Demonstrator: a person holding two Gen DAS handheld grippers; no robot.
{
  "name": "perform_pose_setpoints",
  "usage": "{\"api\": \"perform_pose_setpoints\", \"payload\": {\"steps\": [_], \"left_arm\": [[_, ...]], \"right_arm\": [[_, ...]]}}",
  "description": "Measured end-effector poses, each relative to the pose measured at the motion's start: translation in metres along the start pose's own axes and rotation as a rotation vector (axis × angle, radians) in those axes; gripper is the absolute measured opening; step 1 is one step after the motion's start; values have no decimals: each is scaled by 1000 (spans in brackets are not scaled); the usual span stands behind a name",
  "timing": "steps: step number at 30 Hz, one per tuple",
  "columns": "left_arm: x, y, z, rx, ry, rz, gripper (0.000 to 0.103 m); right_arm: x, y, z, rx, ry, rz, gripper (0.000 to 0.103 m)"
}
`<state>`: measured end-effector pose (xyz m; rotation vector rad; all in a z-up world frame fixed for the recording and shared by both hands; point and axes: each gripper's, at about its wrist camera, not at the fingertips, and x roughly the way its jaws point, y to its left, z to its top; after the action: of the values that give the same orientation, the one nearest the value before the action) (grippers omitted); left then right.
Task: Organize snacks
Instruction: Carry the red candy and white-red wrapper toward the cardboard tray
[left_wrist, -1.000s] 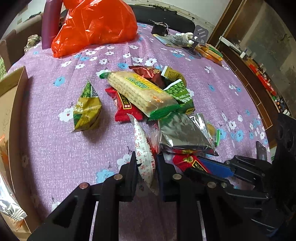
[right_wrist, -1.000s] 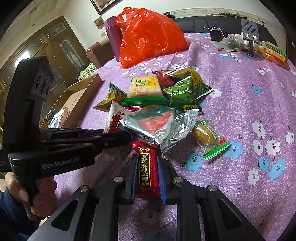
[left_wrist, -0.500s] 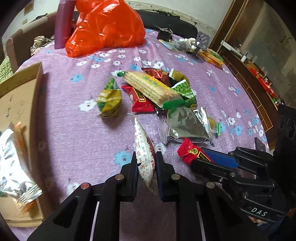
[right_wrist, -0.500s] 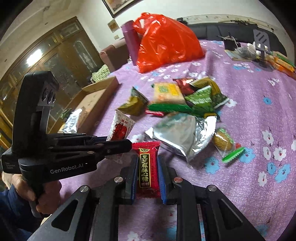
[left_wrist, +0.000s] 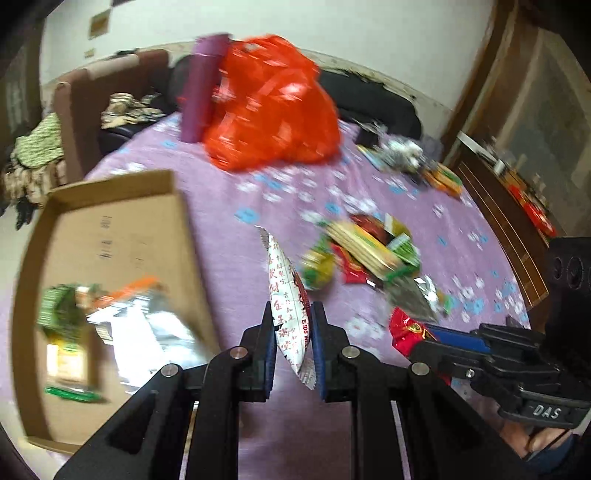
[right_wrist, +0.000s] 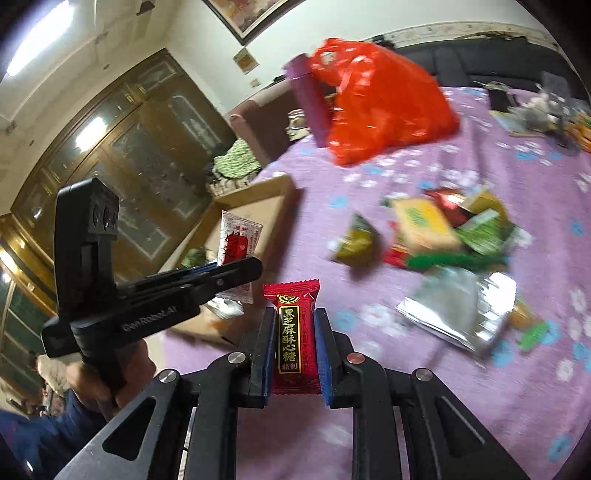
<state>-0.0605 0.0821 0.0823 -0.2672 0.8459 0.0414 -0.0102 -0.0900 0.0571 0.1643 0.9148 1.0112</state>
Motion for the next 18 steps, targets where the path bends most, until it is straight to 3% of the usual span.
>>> {"api": "perform_pose_setpoints", "payload": {"steps": [8,18], "left_arm": [[-24,63,7,-83,-51,107,16],[-24,130,-5,-193,-37,170,16]], "right_arm": [[61,64,21,-88,53,65,22],[114,90,35,-113,116,69,22]]}}
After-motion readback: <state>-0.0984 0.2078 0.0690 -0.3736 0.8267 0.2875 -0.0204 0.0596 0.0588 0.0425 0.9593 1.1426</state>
